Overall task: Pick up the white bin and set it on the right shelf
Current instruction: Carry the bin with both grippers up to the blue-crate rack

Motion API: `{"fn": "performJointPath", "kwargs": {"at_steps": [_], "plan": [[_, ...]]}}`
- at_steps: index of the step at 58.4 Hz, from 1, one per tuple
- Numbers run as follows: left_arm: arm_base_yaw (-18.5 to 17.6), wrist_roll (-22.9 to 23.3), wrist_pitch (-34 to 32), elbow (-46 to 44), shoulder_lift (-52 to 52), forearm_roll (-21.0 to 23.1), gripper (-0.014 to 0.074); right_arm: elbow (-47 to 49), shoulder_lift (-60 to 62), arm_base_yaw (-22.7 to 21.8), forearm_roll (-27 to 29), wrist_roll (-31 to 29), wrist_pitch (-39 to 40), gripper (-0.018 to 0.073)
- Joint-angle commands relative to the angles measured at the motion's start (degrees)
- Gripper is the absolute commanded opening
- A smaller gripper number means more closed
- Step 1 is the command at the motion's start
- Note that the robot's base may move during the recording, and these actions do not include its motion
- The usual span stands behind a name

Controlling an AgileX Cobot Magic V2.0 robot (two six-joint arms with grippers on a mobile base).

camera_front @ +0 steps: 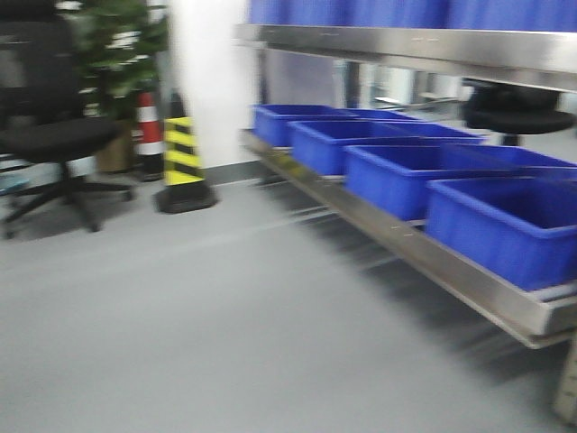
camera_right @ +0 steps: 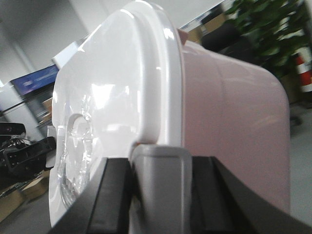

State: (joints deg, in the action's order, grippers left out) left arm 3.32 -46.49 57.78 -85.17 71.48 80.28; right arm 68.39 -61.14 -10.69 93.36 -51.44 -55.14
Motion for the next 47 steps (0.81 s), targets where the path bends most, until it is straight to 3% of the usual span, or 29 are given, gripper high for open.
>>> {"fn": "performJointPath", "kwargs": {"at_steps": [1,47], "plan": [[-2.7,-1.8,18.4,-1.9,-2.2,6.2,-0.012,2.1,1.7,2.1,5.3,-1.4,-13.8,0.0059],[-2.7,-1.8,18.4,-1.9,-2.2,6.2,-0.012,2.1,1.7,2.1,5.3,-1.4,-13.3,0.0059]]}}
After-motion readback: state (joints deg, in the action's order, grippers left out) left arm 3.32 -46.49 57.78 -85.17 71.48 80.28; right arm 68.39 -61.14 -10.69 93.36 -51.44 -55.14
